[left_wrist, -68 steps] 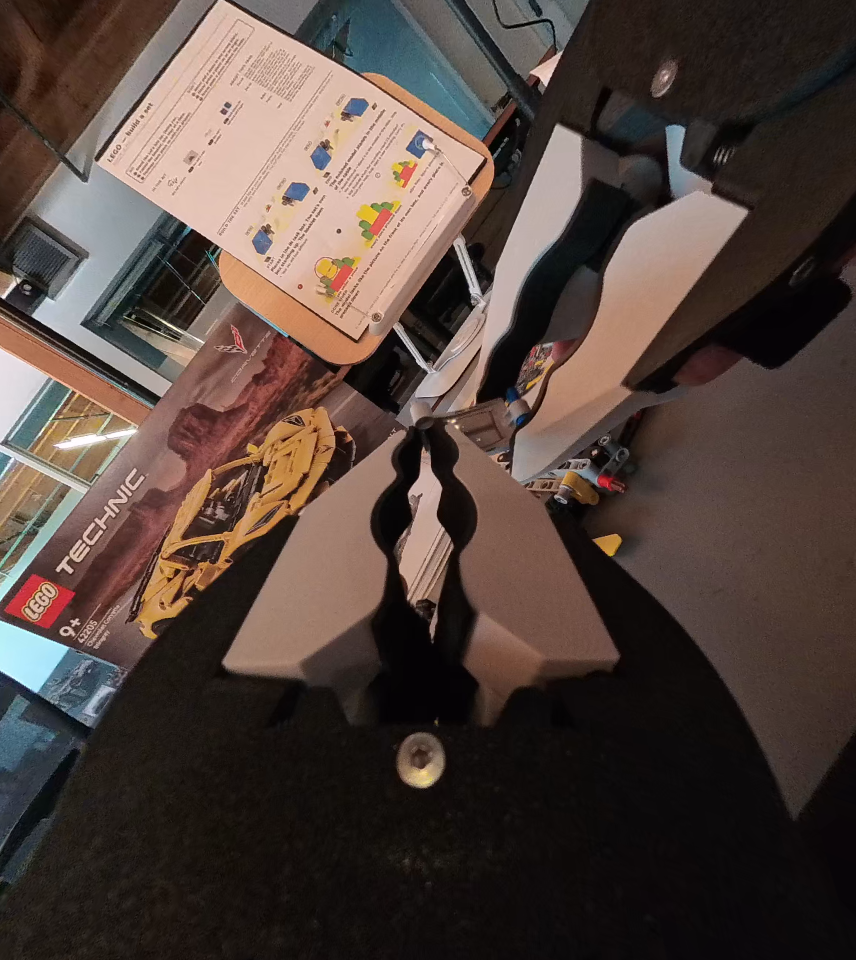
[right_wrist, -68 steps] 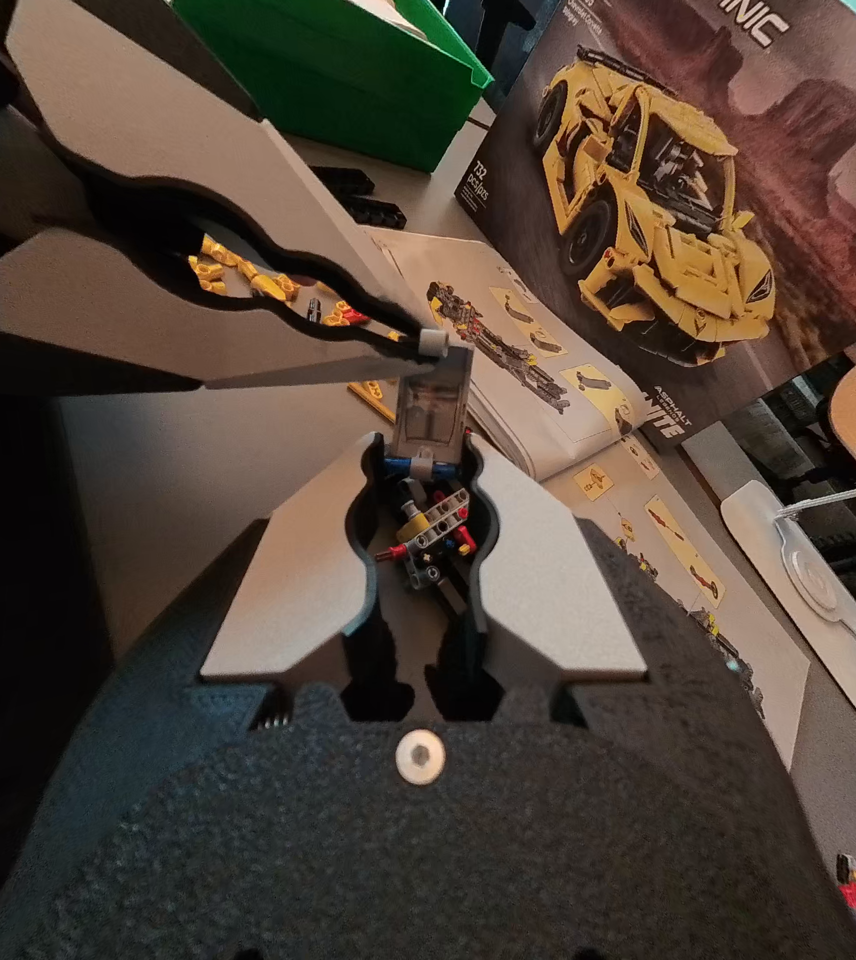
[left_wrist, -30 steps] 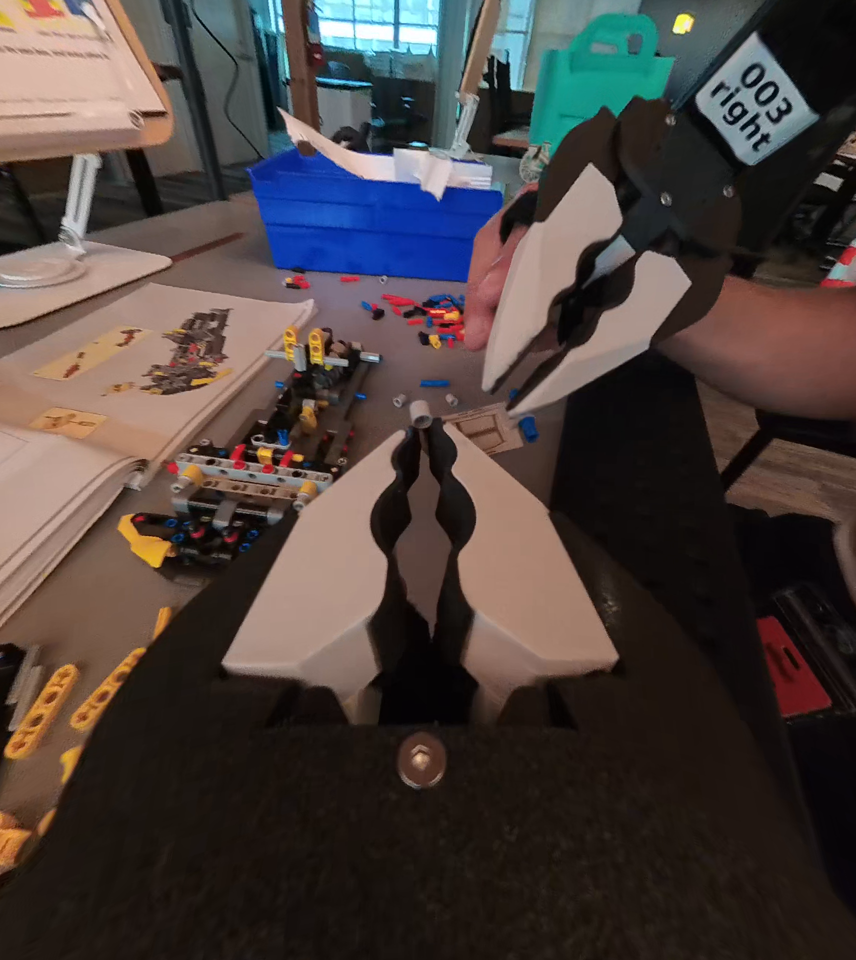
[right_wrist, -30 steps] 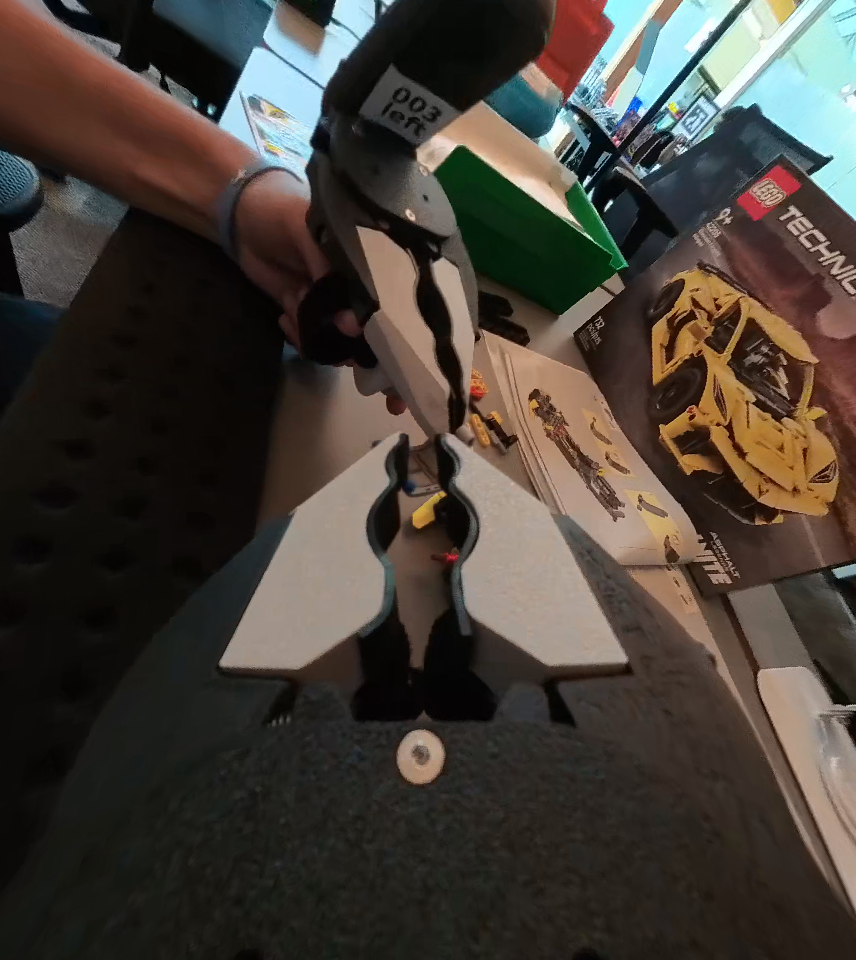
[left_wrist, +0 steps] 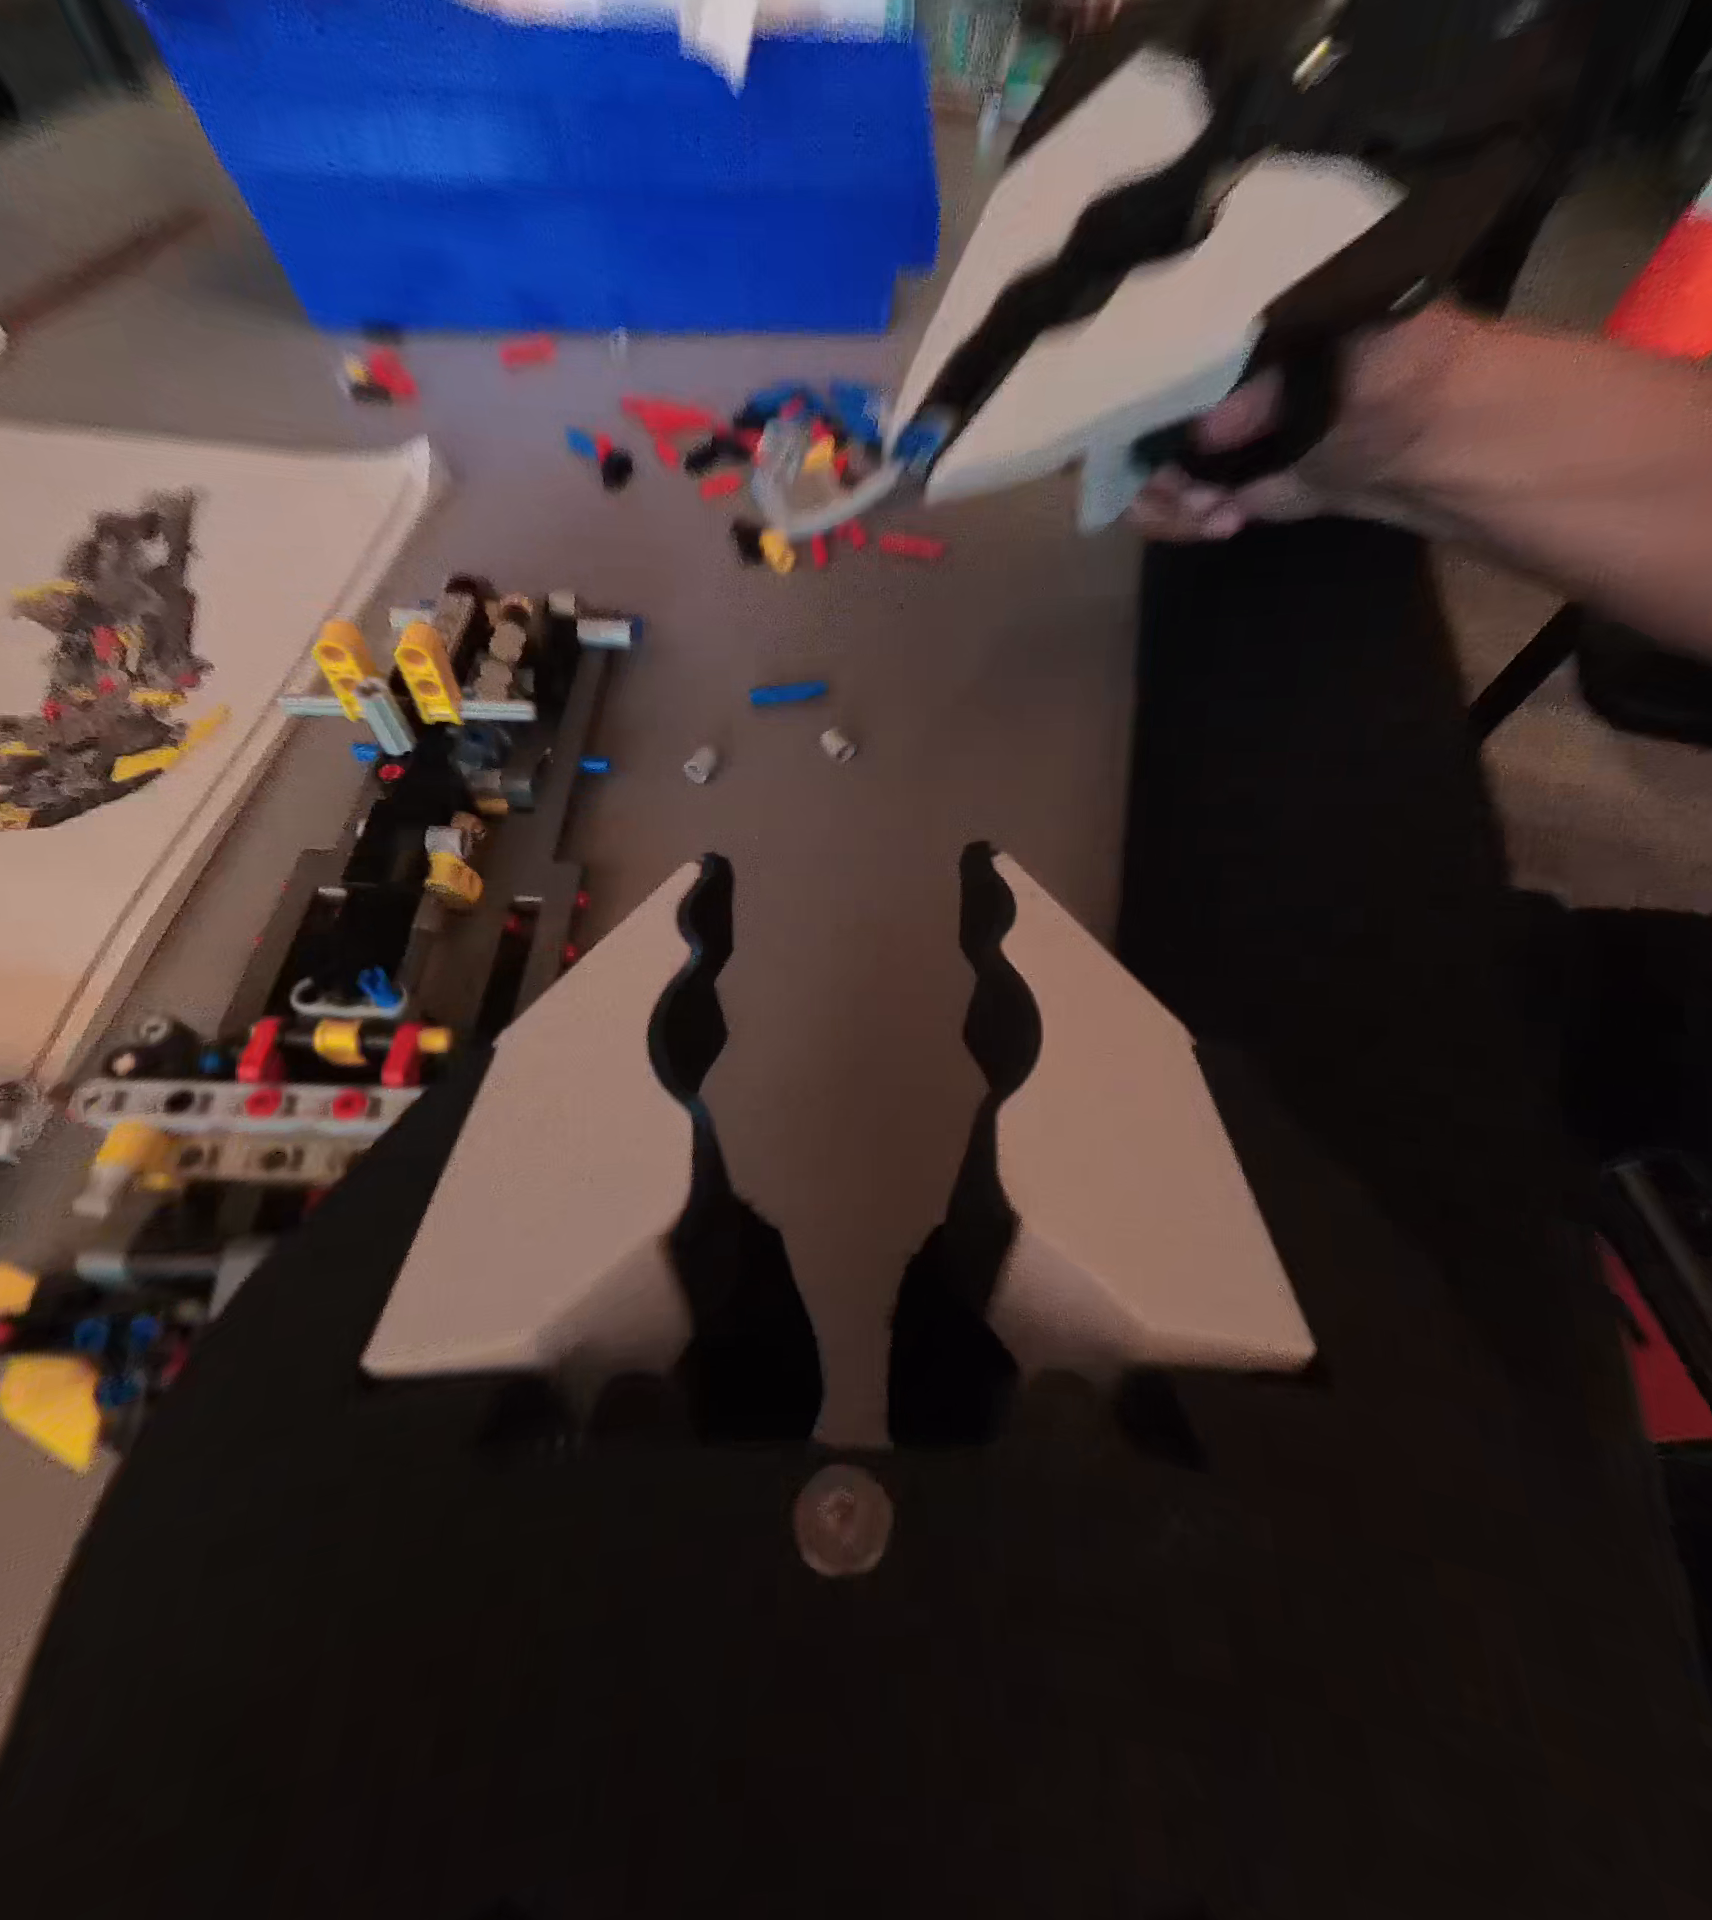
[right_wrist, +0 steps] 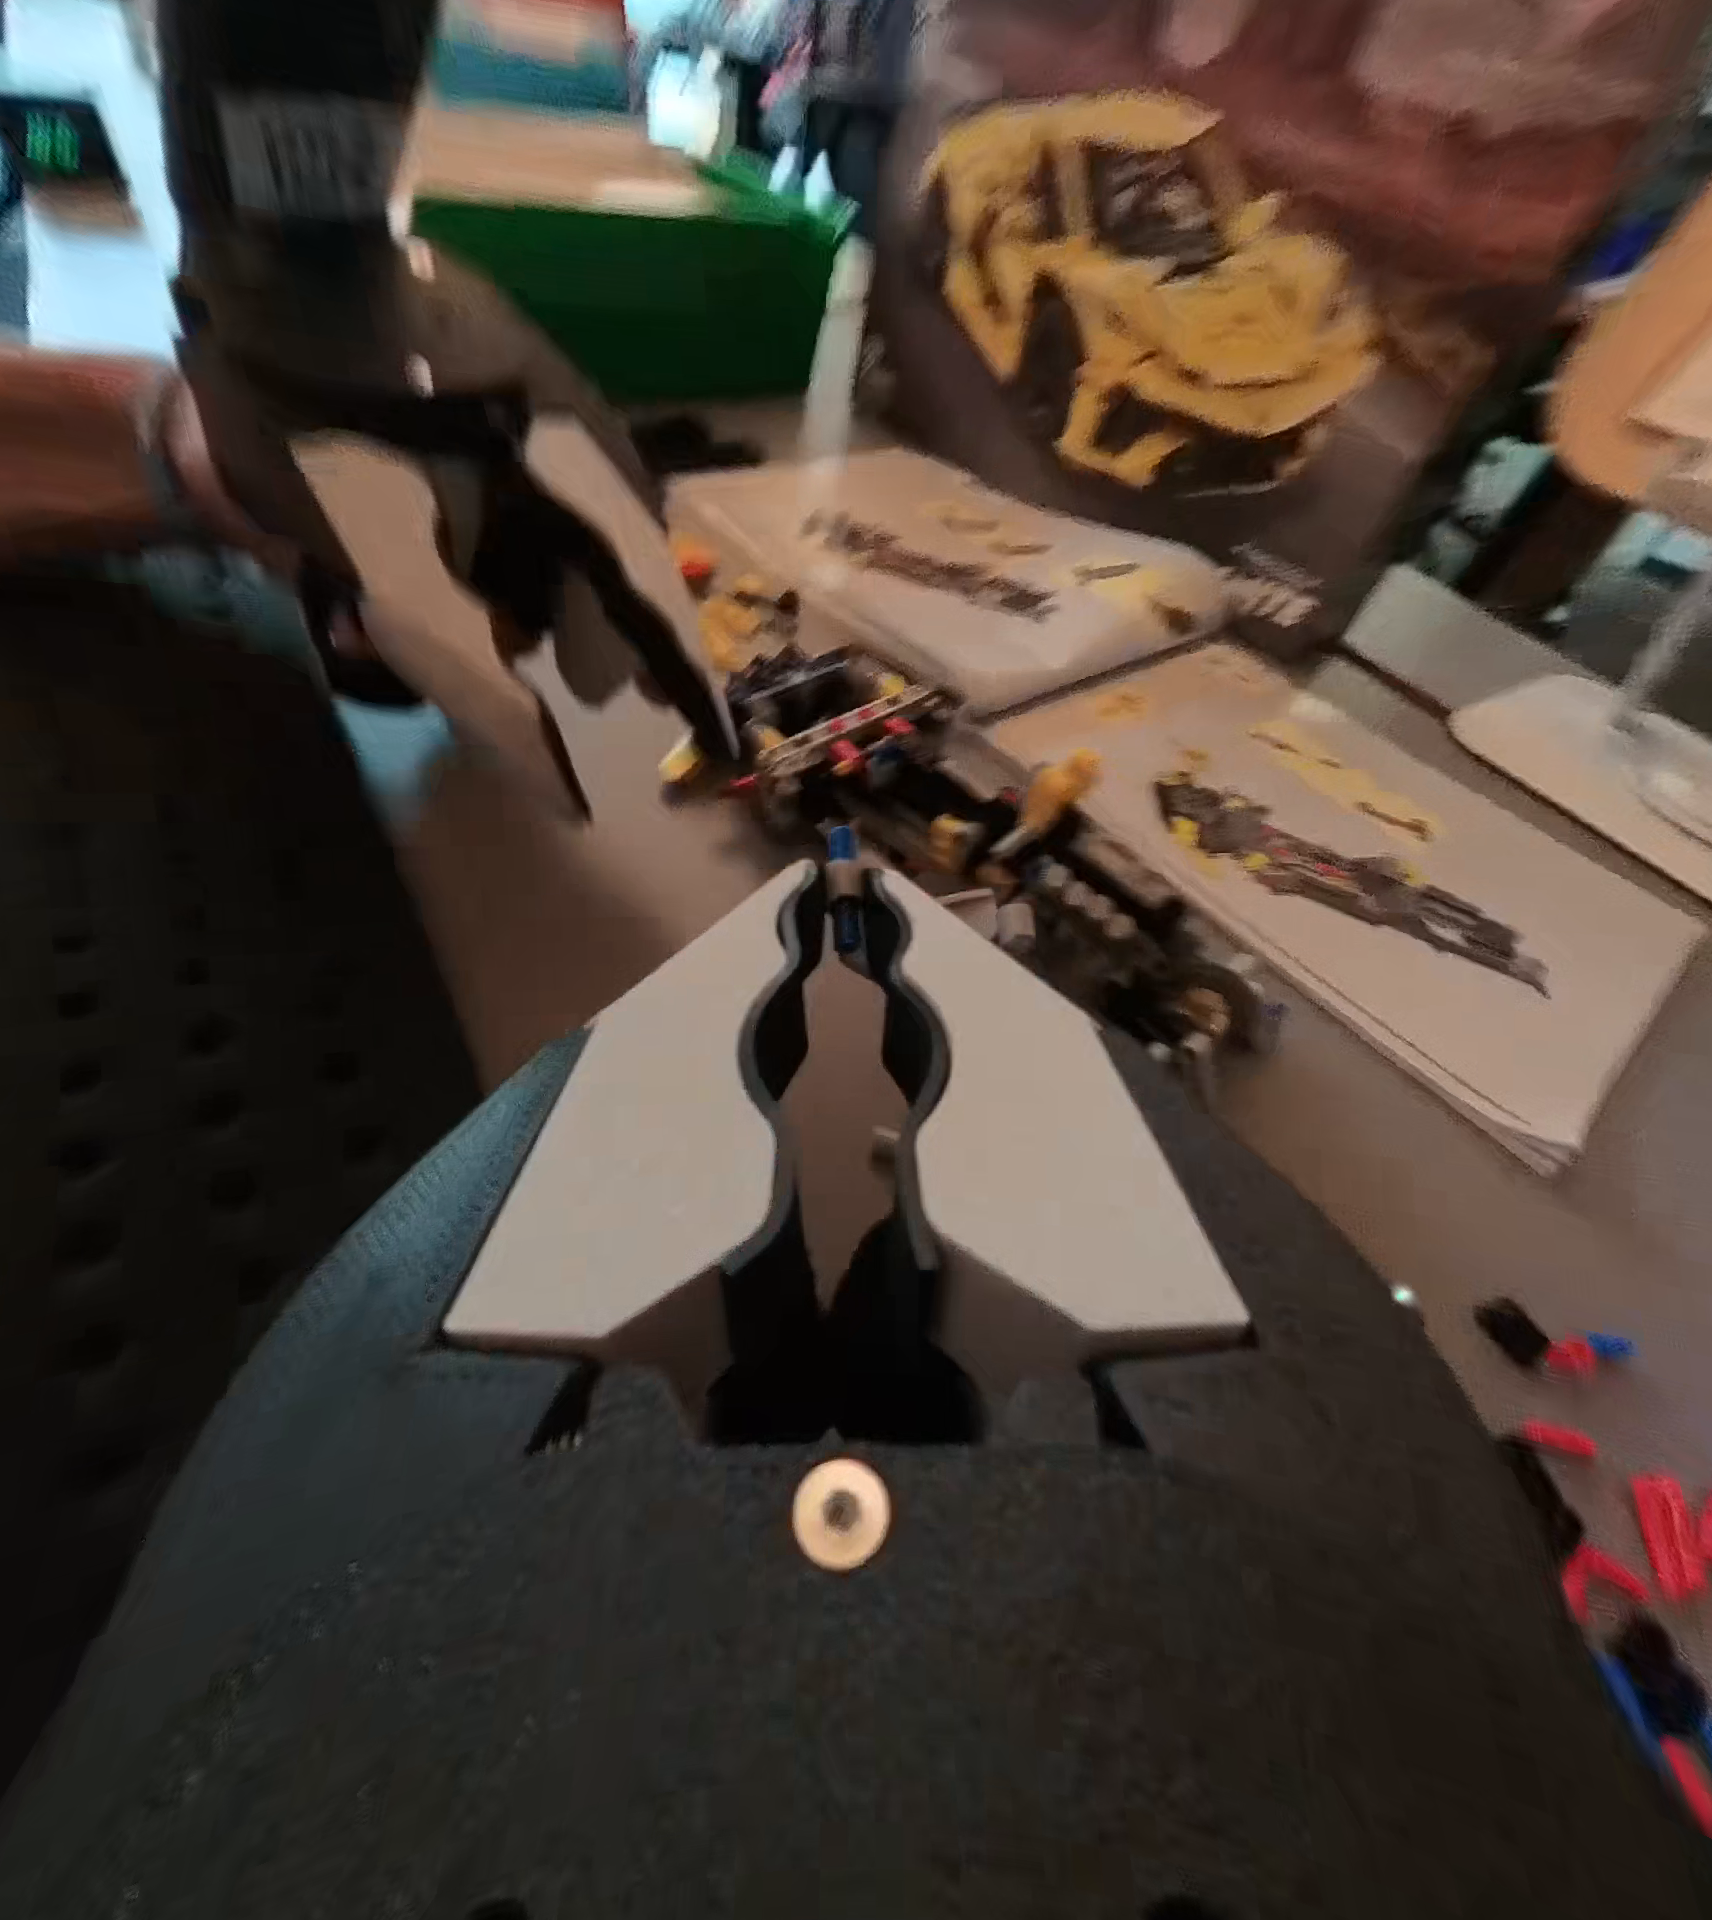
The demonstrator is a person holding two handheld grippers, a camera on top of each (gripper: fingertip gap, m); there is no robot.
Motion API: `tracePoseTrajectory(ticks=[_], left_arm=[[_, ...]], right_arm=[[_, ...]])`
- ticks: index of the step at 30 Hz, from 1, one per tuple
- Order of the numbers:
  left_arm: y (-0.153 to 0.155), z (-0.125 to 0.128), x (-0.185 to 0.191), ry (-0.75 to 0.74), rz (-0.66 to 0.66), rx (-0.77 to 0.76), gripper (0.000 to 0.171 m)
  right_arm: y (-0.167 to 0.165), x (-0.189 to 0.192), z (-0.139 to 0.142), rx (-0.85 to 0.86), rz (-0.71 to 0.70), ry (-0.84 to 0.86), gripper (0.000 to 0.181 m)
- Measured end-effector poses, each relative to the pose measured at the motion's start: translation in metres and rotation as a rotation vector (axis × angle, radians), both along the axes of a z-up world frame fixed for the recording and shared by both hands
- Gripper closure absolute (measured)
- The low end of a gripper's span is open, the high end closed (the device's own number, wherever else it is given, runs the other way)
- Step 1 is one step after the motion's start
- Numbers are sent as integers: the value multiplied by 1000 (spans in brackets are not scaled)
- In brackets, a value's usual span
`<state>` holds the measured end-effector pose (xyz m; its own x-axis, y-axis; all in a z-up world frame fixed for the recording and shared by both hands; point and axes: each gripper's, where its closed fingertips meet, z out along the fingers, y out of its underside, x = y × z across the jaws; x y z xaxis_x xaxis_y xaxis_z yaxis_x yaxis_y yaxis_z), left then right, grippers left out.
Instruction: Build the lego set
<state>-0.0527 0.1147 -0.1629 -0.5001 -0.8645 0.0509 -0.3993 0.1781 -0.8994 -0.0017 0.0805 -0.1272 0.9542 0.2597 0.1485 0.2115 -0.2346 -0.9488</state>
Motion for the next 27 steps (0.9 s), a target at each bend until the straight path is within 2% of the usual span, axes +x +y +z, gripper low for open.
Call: tracePoseTrajectory(ticks=[3,6,10,13,16,18,20,22,24,27], left_arm=[[3,-17,38,125,8,96,124],[-2,-31,60,163,-41,202,124],[-10,-45,70,182,-136,328,139],[-18,-45,69,190,-183,300,143],[-21,-34,73,192,-115,243,144],[-19,-28,77,201,-1,206,151],[-23,-28,78,232,125,134,158],[-33,-36,74,258,206,57,156],[-39,-47,72,272,250,57,151],[-34,-56,75,254,310,153,150]], right_arm=[[-15,25,16,131,-69,152,175],[-23,32,34,223,-53,252,175],[-22,34,30,204,-43,275,175],[-19,31,25,178,-30,263,175],[-18,39,25,179,-67,267,175],[-18,48,25,187,-115,266,175],[-18,59,23,188,-186,241,176],[-18,66,22,187,-232,221,175],[-17,68,20,176,-248,209,175],[-15,66,15,152,-246,195,175]])
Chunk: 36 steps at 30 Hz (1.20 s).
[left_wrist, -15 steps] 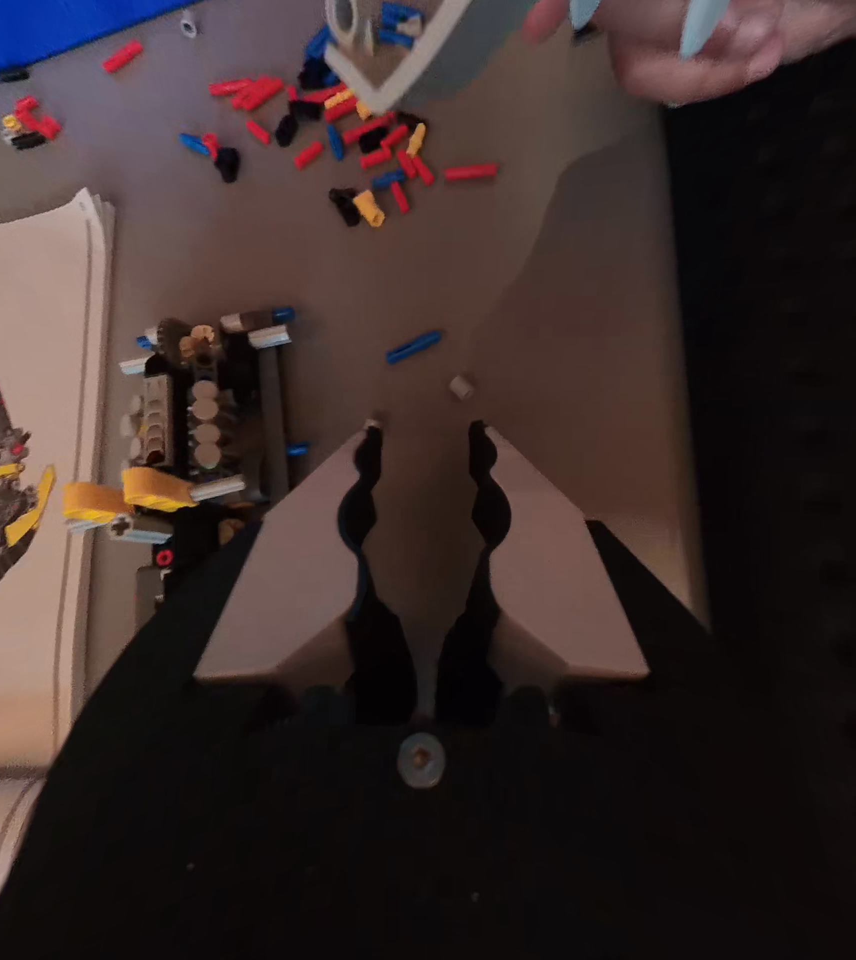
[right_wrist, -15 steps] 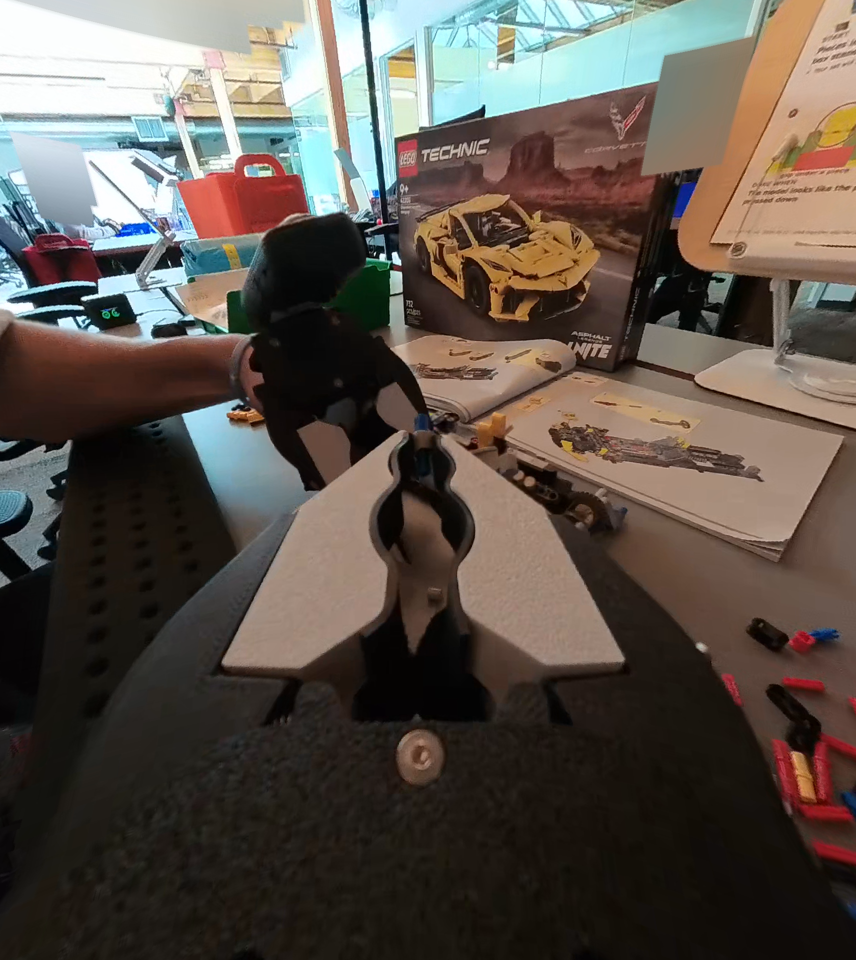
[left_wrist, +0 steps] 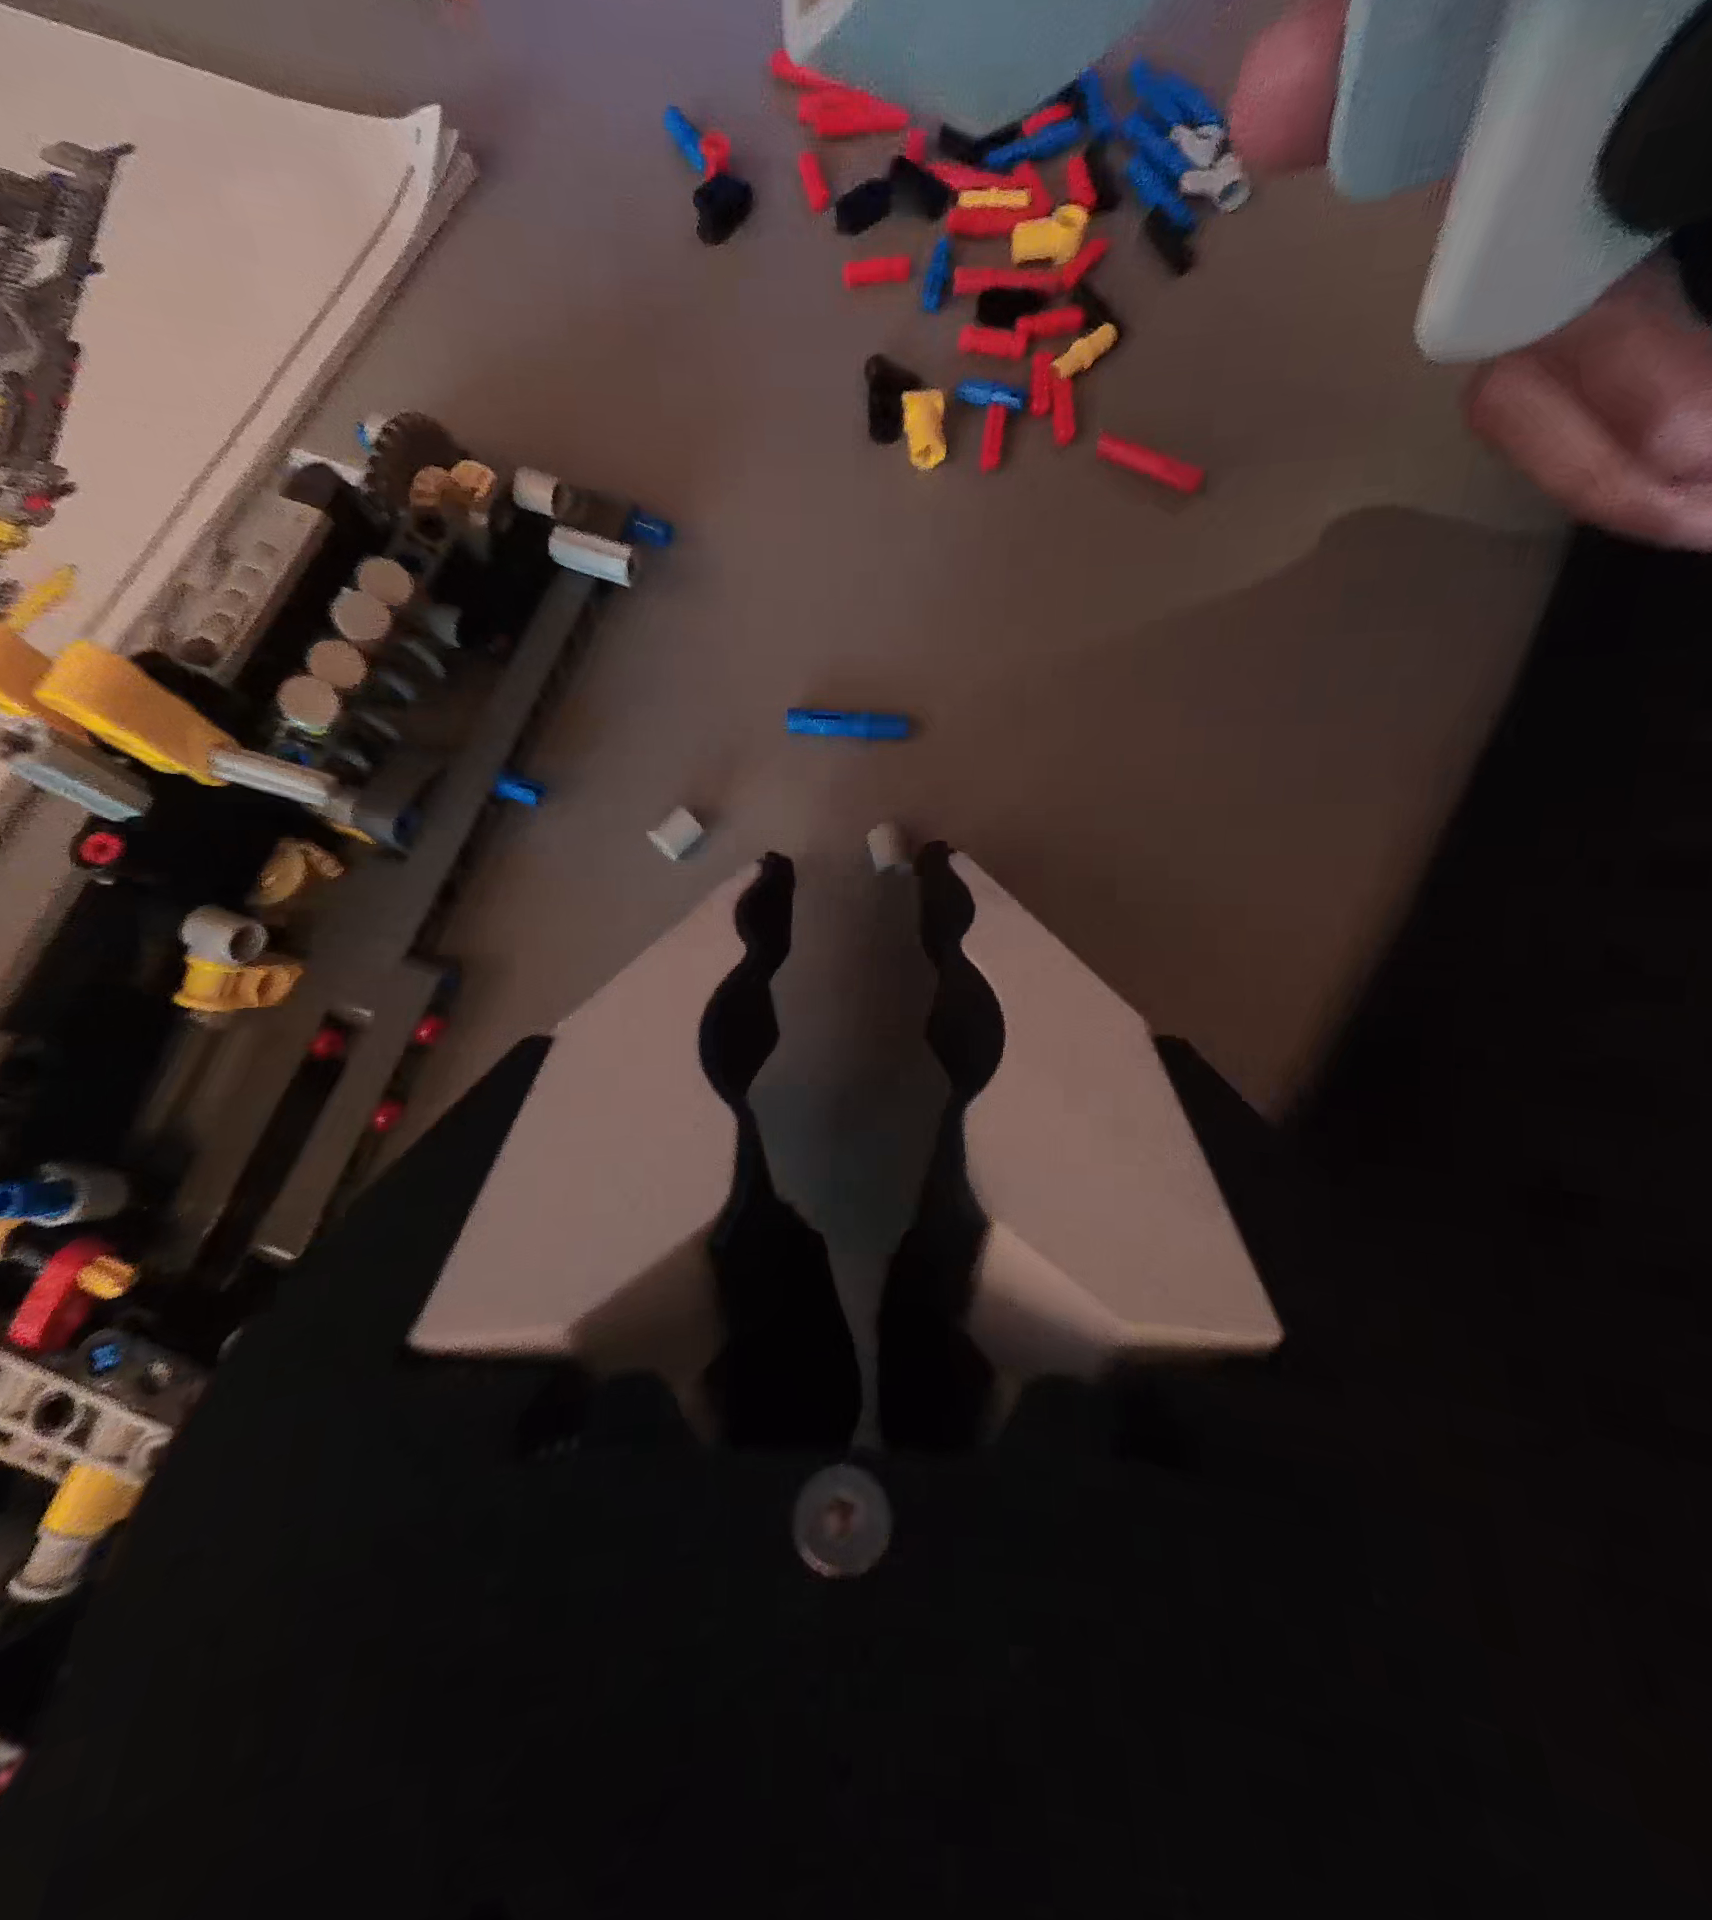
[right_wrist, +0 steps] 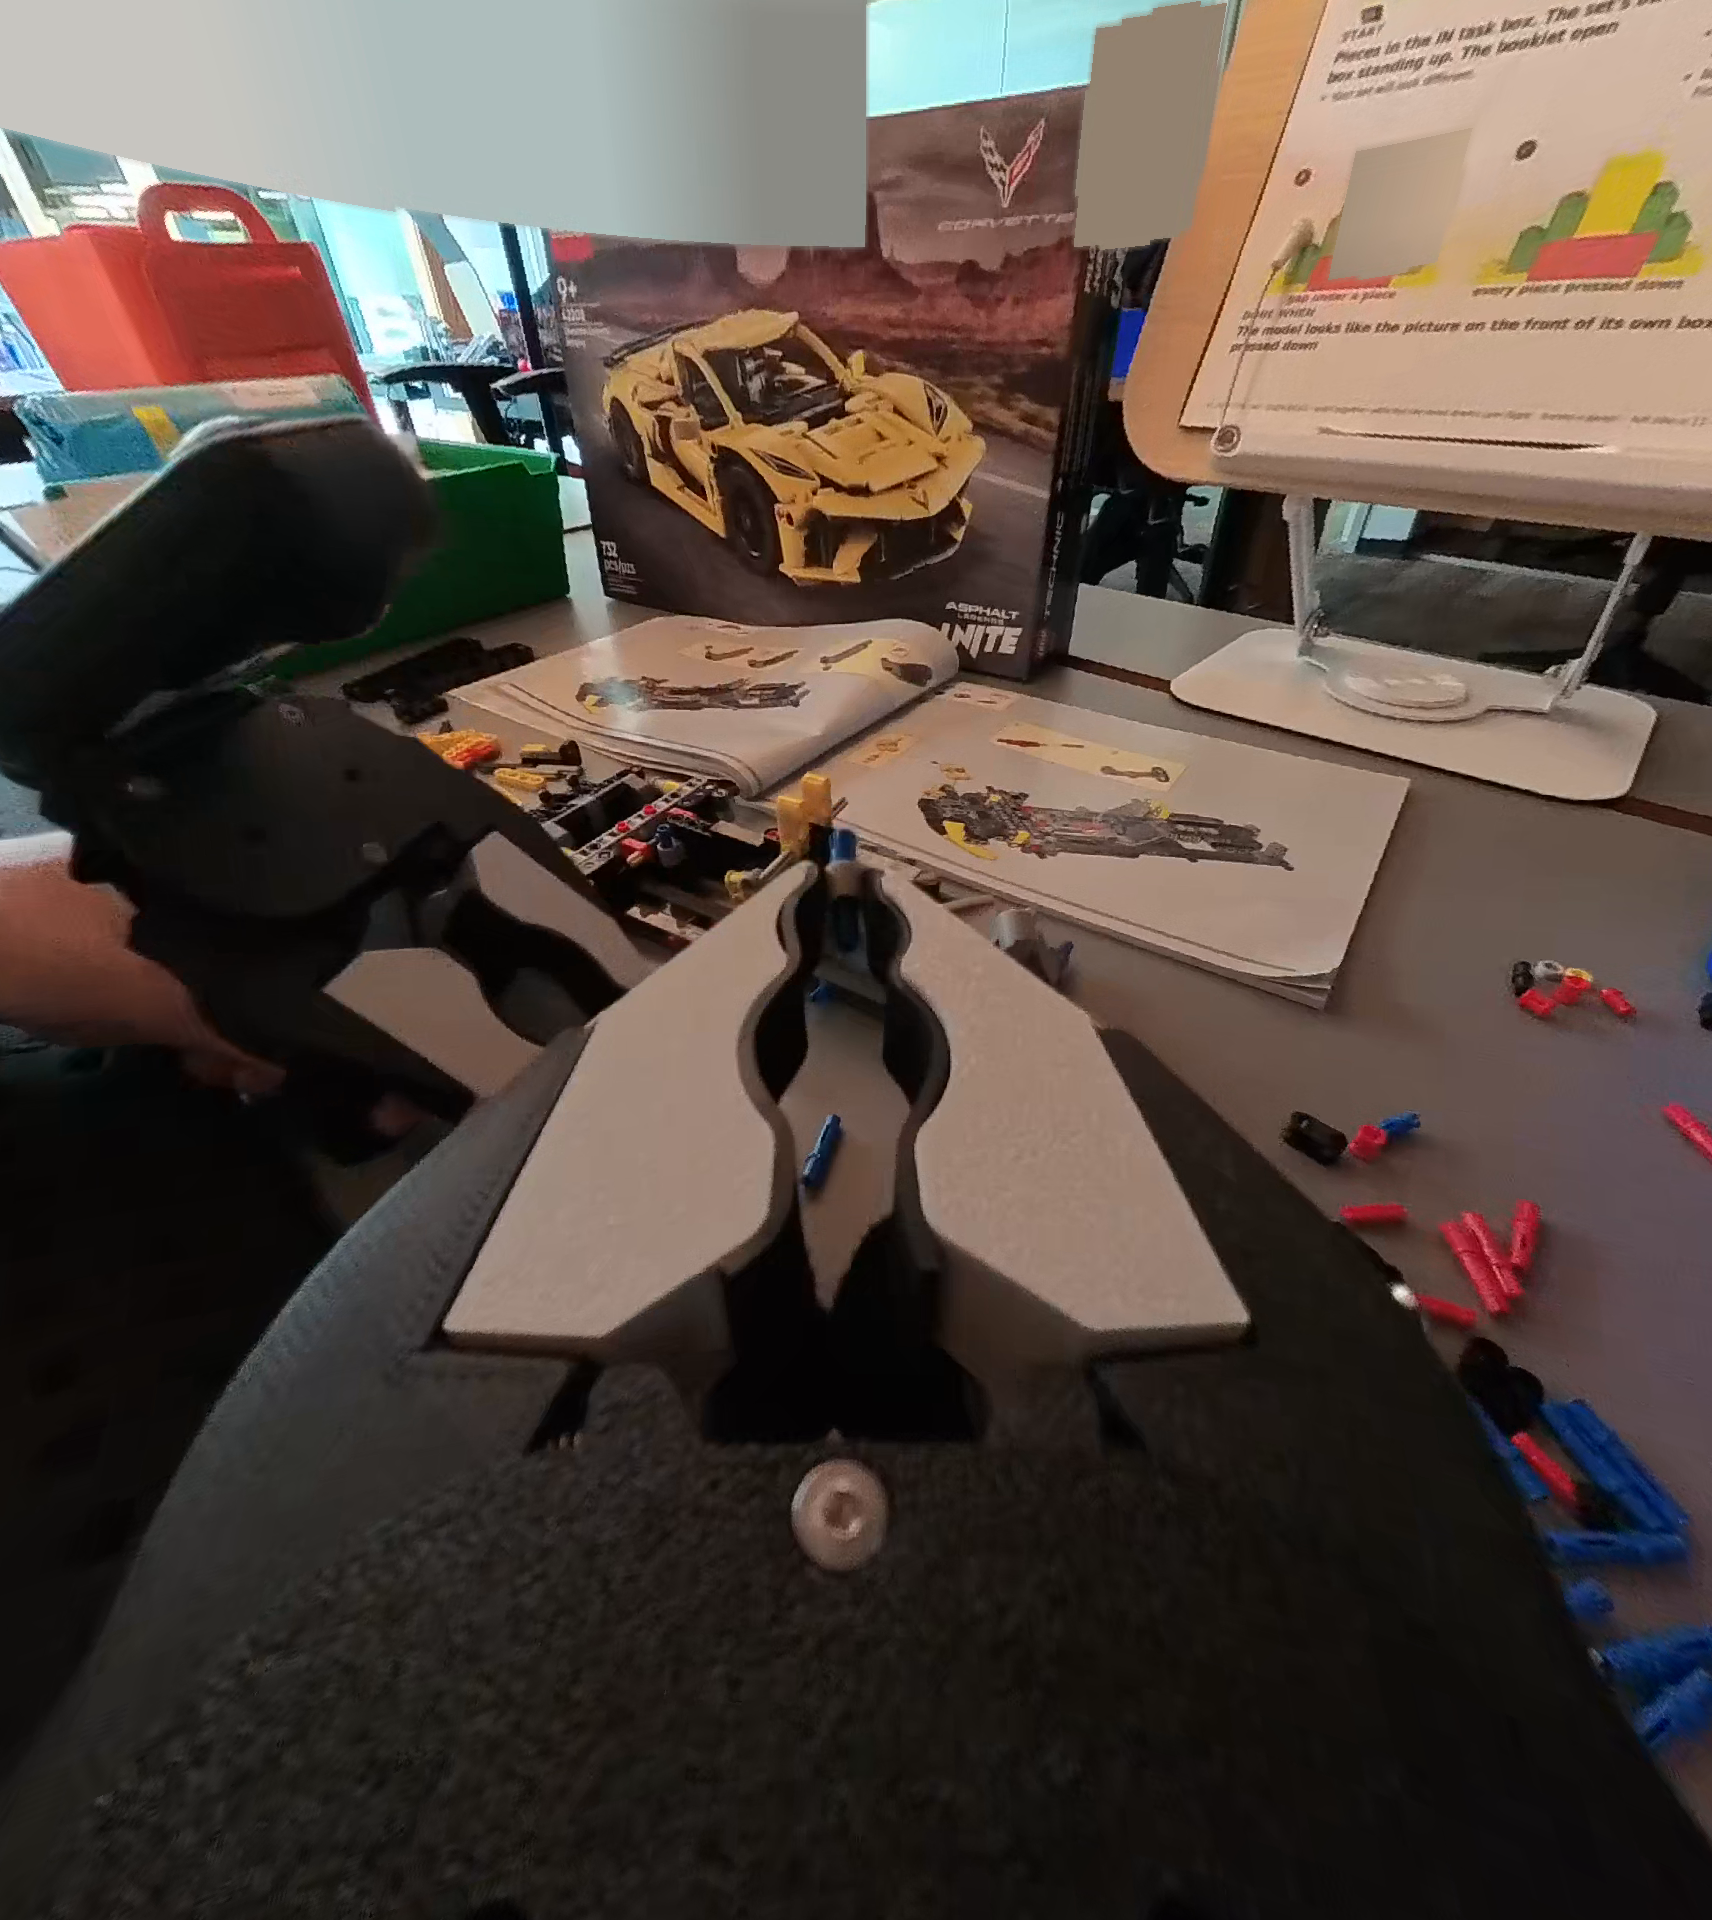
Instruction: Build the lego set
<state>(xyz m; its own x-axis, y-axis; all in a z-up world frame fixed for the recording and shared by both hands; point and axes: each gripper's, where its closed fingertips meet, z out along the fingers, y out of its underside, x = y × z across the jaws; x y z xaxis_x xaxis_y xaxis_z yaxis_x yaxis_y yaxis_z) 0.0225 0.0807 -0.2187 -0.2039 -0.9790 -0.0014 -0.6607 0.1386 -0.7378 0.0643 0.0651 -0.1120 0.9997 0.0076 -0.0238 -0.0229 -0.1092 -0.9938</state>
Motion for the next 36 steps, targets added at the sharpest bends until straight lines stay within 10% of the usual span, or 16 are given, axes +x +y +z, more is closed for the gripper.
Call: tracePoseTrajectory(ticks=[36], left_arm=[[-20,2,5,-24,-191,36,155]], right_arm=[[-2,1,3,30,34,81,175]])
